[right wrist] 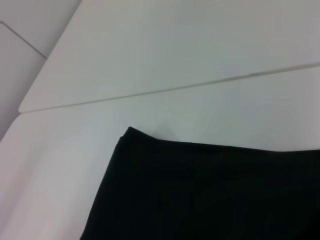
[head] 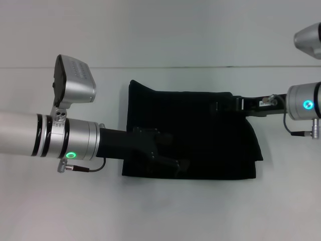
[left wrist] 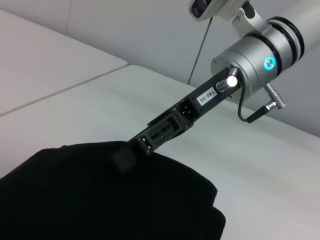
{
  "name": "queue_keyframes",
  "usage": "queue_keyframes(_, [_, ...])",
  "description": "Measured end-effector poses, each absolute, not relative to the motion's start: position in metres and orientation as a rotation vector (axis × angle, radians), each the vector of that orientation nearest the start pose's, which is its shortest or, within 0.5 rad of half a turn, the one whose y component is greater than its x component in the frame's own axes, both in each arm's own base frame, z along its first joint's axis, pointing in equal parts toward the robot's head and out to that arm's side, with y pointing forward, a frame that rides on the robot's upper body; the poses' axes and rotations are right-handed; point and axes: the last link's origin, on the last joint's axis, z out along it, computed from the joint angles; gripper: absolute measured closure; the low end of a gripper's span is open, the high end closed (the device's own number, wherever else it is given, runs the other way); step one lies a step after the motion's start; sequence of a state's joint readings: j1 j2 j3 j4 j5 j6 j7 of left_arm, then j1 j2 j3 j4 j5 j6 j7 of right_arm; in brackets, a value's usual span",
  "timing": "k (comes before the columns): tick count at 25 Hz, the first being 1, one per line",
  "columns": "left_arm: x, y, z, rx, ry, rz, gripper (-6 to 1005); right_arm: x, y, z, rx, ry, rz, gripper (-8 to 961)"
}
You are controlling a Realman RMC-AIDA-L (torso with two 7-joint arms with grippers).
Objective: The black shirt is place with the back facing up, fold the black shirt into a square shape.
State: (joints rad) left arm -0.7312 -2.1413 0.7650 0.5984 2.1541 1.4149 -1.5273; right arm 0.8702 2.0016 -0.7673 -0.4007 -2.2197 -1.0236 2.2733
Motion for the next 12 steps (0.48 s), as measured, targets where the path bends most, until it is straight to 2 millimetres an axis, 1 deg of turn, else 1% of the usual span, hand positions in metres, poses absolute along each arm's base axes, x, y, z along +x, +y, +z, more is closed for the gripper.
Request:
queue_keyframes(4, [-0.207,0.363,-0.053,-2.89,-0.648,-0.502,65,0.236,0.433,-0.021,-2.247,1.541,0.381,200])
queue_keyframes(8, [-0.208,0.363,-0.054,-2.887,-0.649,-0.497,65,0.248,0.431,-0.015,-2.21,1.548,0.365,202])
queue_keyframes(12, [-0.208,0.364,-0.055,-2.881,-0.658,-0.498,65,0.26,0.431,-0.002,-2.161,1.537,0.382,204])
